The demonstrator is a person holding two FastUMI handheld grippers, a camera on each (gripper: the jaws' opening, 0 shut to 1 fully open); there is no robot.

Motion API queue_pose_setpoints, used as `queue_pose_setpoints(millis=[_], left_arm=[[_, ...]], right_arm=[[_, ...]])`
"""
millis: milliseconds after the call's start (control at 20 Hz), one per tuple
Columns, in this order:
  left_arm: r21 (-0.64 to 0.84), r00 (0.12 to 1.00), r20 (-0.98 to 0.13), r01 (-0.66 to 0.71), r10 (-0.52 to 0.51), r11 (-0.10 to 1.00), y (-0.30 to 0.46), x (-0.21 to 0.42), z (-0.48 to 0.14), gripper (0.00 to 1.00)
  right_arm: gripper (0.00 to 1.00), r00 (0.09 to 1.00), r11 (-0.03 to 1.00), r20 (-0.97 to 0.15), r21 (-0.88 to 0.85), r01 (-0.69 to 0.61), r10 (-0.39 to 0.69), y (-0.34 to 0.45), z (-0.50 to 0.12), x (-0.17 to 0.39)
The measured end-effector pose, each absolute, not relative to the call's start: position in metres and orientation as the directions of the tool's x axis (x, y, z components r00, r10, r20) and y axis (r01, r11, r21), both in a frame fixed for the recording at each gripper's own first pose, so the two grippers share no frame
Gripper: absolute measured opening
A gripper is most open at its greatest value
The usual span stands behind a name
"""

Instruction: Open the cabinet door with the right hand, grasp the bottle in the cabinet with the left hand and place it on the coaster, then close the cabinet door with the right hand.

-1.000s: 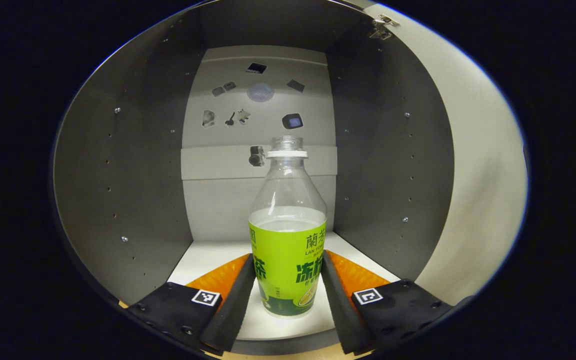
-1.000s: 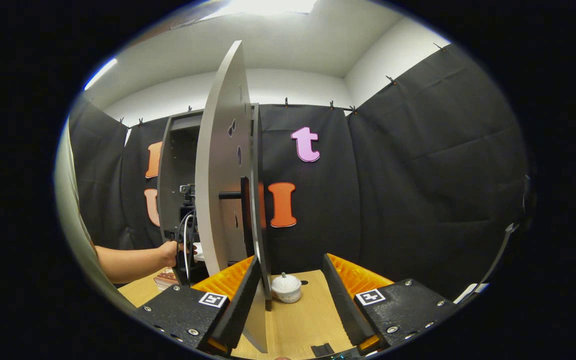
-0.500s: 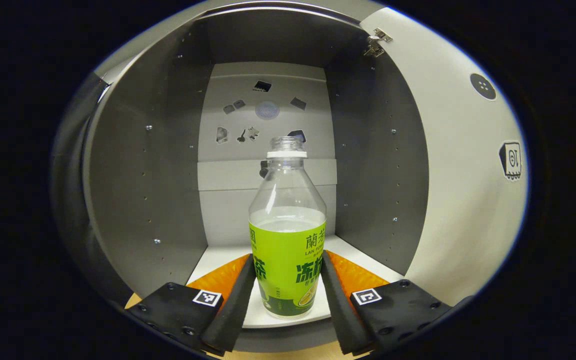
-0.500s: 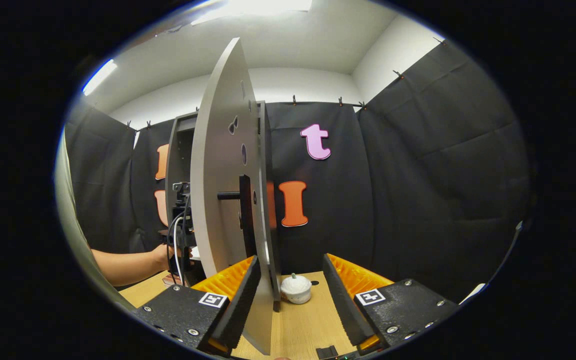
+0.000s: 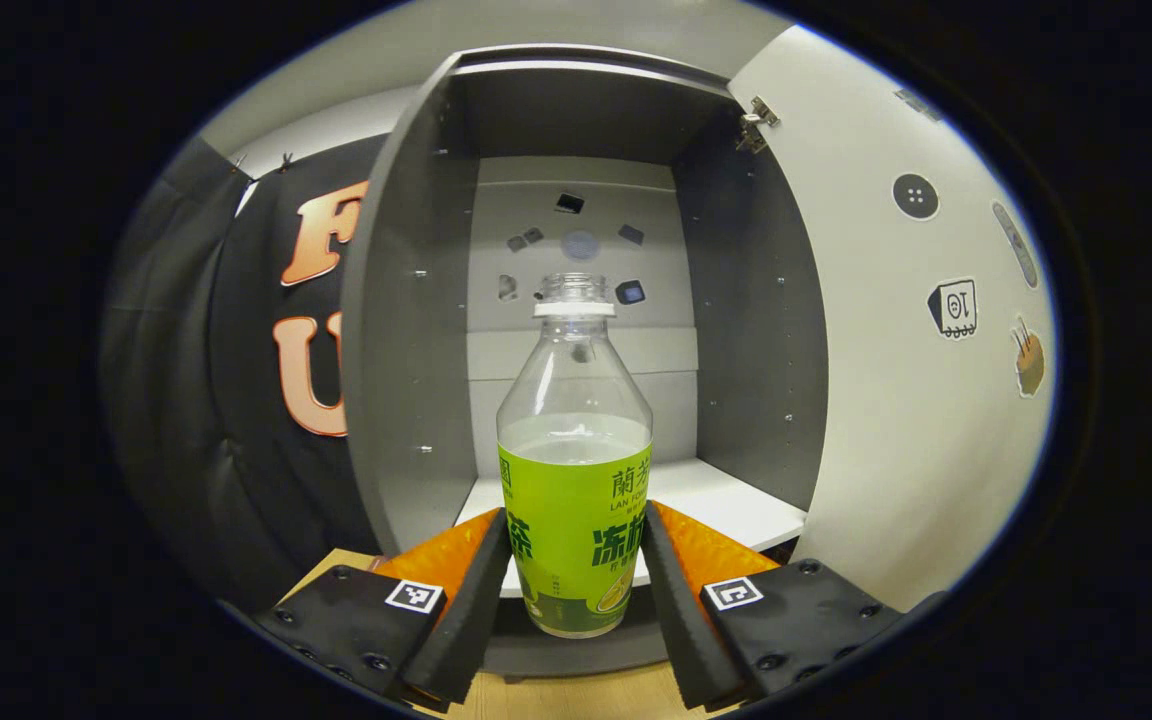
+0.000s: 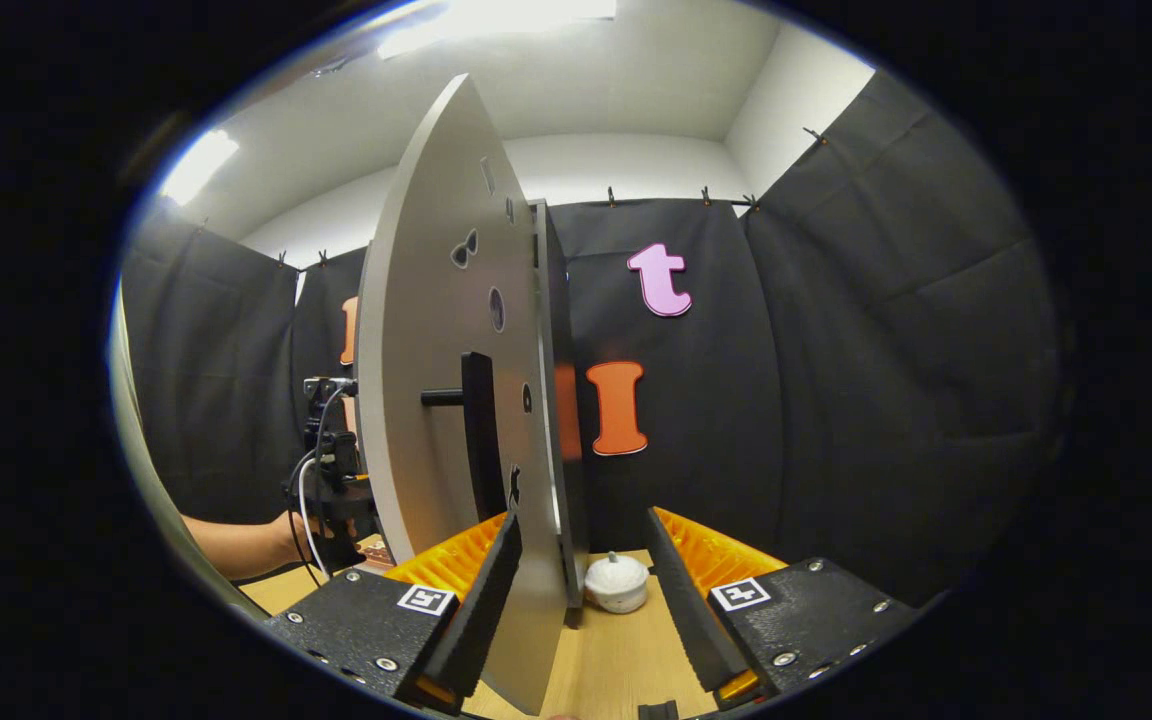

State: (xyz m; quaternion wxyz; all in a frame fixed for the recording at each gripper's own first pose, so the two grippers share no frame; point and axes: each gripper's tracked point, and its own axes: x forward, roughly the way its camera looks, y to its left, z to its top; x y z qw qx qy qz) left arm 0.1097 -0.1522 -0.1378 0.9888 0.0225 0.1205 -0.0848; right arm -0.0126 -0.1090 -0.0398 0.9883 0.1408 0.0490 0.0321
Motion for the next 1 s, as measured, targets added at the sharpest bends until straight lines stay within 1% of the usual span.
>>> queue_pose_setpoints(millis=[100, 150, 200, 250, 300, 450, 500, 600, 700, 850, 900, 950, 1000], left_arm=[[0.037, 0.965, -0.231, 0.134, -0.122, 0.990, -0.139, 0.094, -0.139, 0.80], [0.051, 0.970, -0.225, 0.109, -0.095, 0.993, -0.129, 0.085, -0.140, 0.78], [0.065, 0.973, -0.218, 0.087, -0.071, 0.994, -0.121, 0.076, -0.141, 0.80], [0.074, 0.975, -0.215, 0.066, -0.048, 0.995, -0.114, 0.066, -0.144, 0.80], [0.081, 0.976, -0.218, 0.042, -0.023, 0.996, -0.108, 0.063, -0.151, 0.80], [0.104, 0.971, -0.233, -0.021, 0.045, 0.994, -0.082, 0.023, -0.168, 0.80], [0.099, 0.968, -0.241, -0.047, 0.070, 0.994, -0.073, 0.013, -0.176, 0.78], [0.097, 0.954, -0.268, -0.110, 0.132, 0.989, -0.053, -0.009, -0.196, 0.78], [0.093, 0.941, -0.285, -0.161, 0.181, 0.983, -0.039, -0.016, -0.216, 0.80], [0.114, 0.924, -0.301, -0.212, 0.237, 0.971, -0.025, -0.039, -0.241, 0.80], [0.115, 0.920, -0.305, -0.222, 0.247, 0.968, -0.023, -0.046, -0.249, 0.82], [0.118, 0.915, -0.313, -0.228, 0.254, 0.967, -0.021, -0.051, -0.258, 0.78], [0.132, 0.909, -0.322, -0.233, 0.264, 0.963, -0.018, -0.057, -0.269, 0.80]], right_arm=[[0.78, 0.990, 0.954, -0.087, 0.290, -0.078, 0.107, -0.109, -0.044, -0.008], [0.78, 0.989, 0.952, -0.086, 0.293, -0.090, 0.120, -0.109, -0.046, -0.005], [0.78, 0.987, 0.949, -0.086, 0.298, -0.101, 0.133, -0.109, -0.047, -0.002], [0.78, 0.986, 0.946, -0.081, 0.302, -0.117, 0.148, -0.109, -0.046, 0.000], [0.79, 0.984, 0.943, -0.075, 0.305, -0.134, 0.164, -0.110, -0.045, 0.003], [0.79, 0.976, 0.933, -0.074, 0.315, -0.174, 0.207, -0.111, -0.047, 0.011], [0.78, 0.974, 0.932, -0.078, 0.314, -0.179, 0.214, -0.111, -0.049, 0.012], [0.78, 0.971, 0.931, -0.079, 0.313, -0.190, 0.225, -0.110, -0.048, 0.013], [0.78, 0.970, 0.928, -0.085, 0.319, -0.192, 0.230, -0.111, -0.050, 0.014], [0.78, 0.975, 0.935, -0.098, 0.316, -0.162, 0.202, -0.118, -0.054, 0.017], [0.78, 0.977, 0.935, -0.101, 0.323, -0.146, 0.188, -0.120, -0.055, 0.018], [0.78, 0.979, 0.932, -0.106, 0.337, -0.129, 0.174, -0.122, -0.055, 0.018], [0.78, 0.981, 0.929, -0.113, 0.353, -0.111, 0.160, -0.126, -0.059, 0.015]])
